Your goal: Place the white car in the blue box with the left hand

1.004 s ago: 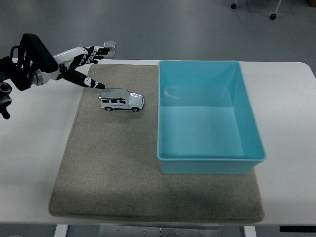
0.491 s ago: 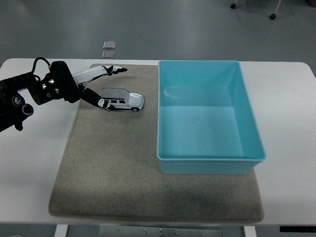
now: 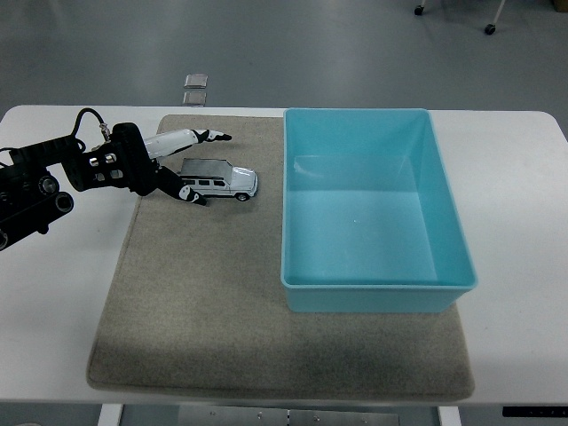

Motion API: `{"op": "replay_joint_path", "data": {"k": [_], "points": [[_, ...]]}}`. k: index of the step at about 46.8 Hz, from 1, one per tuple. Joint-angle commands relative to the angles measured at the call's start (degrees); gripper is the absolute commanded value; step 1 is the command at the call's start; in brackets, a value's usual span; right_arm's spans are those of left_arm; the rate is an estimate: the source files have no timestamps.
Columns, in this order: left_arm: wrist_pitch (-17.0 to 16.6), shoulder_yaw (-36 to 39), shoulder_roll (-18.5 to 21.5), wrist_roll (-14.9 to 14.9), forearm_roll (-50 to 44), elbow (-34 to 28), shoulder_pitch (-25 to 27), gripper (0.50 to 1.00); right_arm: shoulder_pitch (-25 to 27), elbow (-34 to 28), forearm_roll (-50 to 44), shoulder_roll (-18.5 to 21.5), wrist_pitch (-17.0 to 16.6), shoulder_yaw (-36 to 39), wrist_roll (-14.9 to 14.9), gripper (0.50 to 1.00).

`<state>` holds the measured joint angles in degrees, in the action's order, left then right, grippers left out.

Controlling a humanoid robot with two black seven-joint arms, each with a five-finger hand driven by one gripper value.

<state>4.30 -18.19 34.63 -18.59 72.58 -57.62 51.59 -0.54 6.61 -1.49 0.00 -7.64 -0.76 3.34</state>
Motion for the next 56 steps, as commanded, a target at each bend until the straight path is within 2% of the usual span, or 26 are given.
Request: {"op": "replay_joint_path", "data": {"k": [1,7,11,15,23,29,31,34,38,47,56], "points": [[0.0,0.1,0.0,0.0,0.1,0.0,0.0,0.939,0.0,0.0,0.0,0.0,0.0,0.0,0.0,0.936],[0.0,0.2,0.0,0.0,0.4,0.0,0.0,0.866,0.0,0.0,0.0,0.0,0.0,0.0,0.0,0.936],[0.0,0.3,0.0,0.0,0.5,0.0,0.1,0.851,0.0,0.0,0.0,0.0,0.0,0.0,0.0,0.936],[0.0,0.4,0.0,0.0,0.5,0.0,0.3,0.748,0.0,0.0,0.0,0.0,0.0,0.0,0.0,0.936],[0.0,0.4,0.0,0.1,1.2,0.0,0.3,0.632,0.0,0.0,0.0,0.0,0.0,0.0,0.0,0.936],[0.0,0.4,0.0,0.1,1.4,0.0,0.3,0.619,0.0,0.0,0.0,0.0,0.0,0.0,0.0,0.936],[0.0,0.4,0.0,0.1,1.4,0.0,0.3,0.594,0.0,0.0,0.0,0.0,0.0,0.0,0.0,0.936],[0.0,0.4,0.0,0.1,1.4,0.0,0.4,0.581,0.0,0.0,0.0,0.0,0.0,0.0,0.0,0.936],[0.1,0.4,0.0,0.1,1.4,0.0,0.6,0.508,0.0,0.0,0.0,0.0,0.0,0.0,0.0,0.936],[1.2,0.4,0.2,0.1,1.3,-0.1,2.0,0.500,0.0,0.0,0.0,0.0,0.0,0.0,0.0,0.936],[4.1,0.2,2.3,0.1,0.6,-0.7,3.8,0.500,0.0,0.0,0.0,0.0,0.0,0.0,0.0,0.936]]}}
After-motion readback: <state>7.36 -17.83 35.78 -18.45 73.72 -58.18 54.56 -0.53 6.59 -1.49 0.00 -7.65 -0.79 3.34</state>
